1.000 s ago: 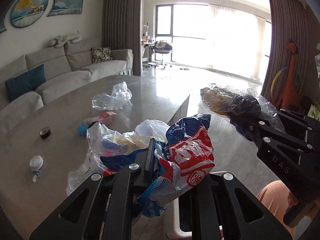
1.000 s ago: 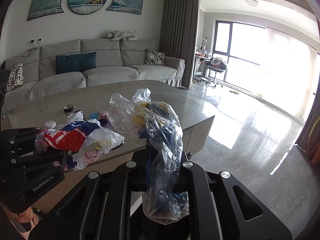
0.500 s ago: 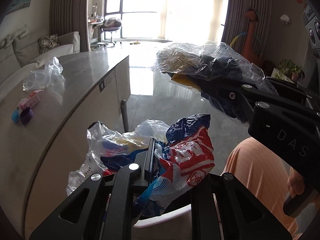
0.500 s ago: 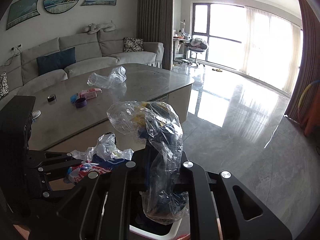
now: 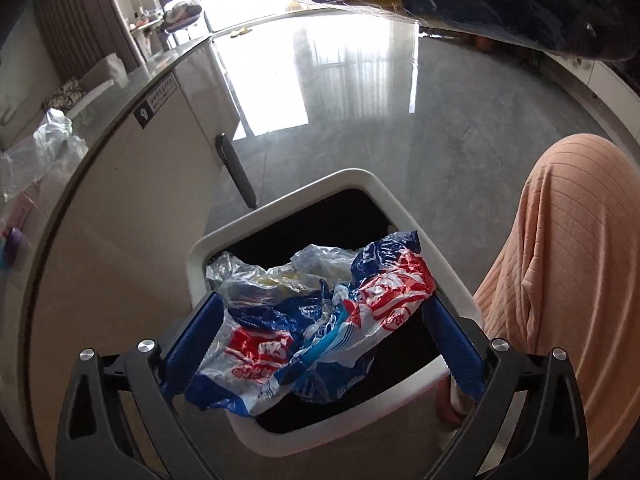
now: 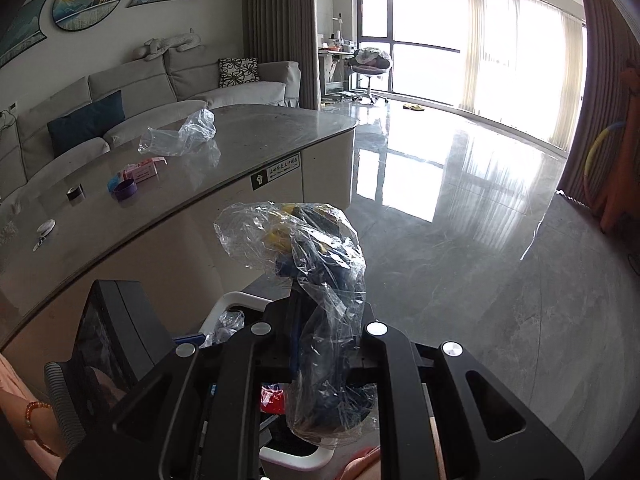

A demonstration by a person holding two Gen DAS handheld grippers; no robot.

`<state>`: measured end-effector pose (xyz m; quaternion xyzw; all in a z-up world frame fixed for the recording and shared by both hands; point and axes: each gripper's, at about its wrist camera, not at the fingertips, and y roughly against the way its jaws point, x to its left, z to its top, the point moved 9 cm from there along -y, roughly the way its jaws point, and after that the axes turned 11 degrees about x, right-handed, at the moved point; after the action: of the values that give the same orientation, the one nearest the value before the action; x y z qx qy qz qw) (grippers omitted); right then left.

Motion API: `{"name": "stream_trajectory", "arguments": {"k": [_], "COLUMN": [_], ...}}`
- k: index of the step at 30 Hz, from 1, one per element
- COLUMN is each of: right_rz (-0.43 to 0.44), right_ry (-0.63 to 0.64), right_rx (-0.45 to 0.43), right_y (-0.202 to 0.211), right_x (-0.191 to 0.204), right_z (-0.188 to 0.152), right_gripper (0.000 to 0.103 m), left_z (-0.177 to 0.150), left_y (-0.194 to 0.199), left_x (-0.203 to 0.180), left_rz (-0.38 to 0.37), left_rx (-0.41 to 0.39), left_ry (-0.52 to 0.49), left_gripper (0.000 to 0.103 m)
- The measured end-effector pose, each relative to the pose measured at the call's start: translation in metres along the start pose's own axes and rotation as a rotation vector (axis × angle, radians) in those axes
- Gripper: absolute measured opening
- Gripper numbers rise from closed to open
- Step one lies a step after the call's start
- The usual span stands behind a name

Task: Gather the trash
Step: 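Open the left tool over the bin while the right tool drops the clear bag in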

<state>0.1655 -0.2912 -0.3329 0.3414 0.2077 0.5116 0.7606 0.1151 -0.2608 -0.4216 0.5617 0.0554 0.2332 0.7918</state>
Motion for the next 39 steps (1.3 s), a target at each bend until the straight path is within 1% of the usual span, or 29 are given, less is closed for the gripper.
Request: {"name": "stream_trajectory", "arguments": {"k": [1, 5, 8, 12, 16, 19, 21, 23, 25, 27, 32, 34, 36, 37, 38, 39], "right_rz": [0.002, 0.016, 0.020, 0.029, 0.042, 0.060, 0.071, 0.085, 0.101, 0.109, 0.097, 0.091, 0.073, 0.068, 0.065, 0.061], "right_ry": [-0.002, -0.014, -0.013, -0.004, -0.002, -0.003, 0.003, -0.003, -0.016, -0.034, -0.056, -0.043, -0.029, -0.016, 0.000, 0.016], "right_rx": [0.001, 0.002, 0.001, -0.002, 0.001, 0.016, 0.031, 0.052, 0.079, 0.119, 0.219, 0.248, 0.270, 0.298, 0.340, 0.374], "right_y": [0.000, 0.000, -0.001, -0.001, -0.005, -0.013, -0.019, -0.026, -0.037, -0.052, -0.083, -0.089, -0.094, -0.100, -0.107, -0.113], "right_x": [-0.002, -0.005, -0.005, -0.002, 0.002, 0.004, 0.008, 0.011, 0.016, 0.021, 0.030, 0.034, 0.036, 0.039, 0.042, 0.045], "right_z": [-0.001, -0.001, 0.001, 0.000, -0.002, -0.008, -0.013, -0.019, -0.027, -0.039, -0.068, -0.076, -0.082, -0.085, -0.091, -0.096], "right_gripper": [0.015, 0.016, 0.016, 0.016, 0.016, 0.016, 0.016, 0.016, 0.016, 0.016, 0.017, 0.018, 0.023, 0.031, 0.054, 0.071], "left_z": [0.000, 0.001, 0.007, 0.009, 0.005, -0.001, -0.007, -0.010, -0.012, -0.015, -0.019, -0.019, -0.019, -0.019, -0.020, -0.020], "left_y": [0.002, 0.008, 0.012, 0.020, 0.030, 0.040, 0.046, 0.054, 0.060, 0.064, 0.066, 0.068, 0.069, 0.070, 0.070, 0.071], "left_x": [-0.001, 0.005, 0.015, 0.028, 0.057, 0.087, 0.108, 0.125, 0.136, 0.144, 0.157, 0.159, 0.159, 0.160, 0.160, 0.160], "left_rz": [0.008, -0.014, -0.022, -0.015, 0.019, 0.055, 0.058, 0.087, 0.134, 0.151, 0.097, 0.094, 0.096, 0.097, 0.096, 0.095], "left_rx": [-0.008, -0.018, -0.028, -0.037, -0.056, -0.077, -0.085, -0.107, -0.115, -0.121, -0.115, -0.121, -0.125, -0.128, -0.128, -0.129], "left_ry": [0.000, 0.018, 0.043, 0.093, 0.161, 0.234, 0.289, 0.336, 0.334, 0.343, 0.400, 0.408, 0.410, 0.412, 0.413, 0.413], "left_gripper": [0.098, 0.098, 0.098, 0.098, 0.098, 0.098, 0.098, 0.098, 0.098, 0.098, 0.098, 0.098, 0.098, 0.098, 0.098, 0.098]}}
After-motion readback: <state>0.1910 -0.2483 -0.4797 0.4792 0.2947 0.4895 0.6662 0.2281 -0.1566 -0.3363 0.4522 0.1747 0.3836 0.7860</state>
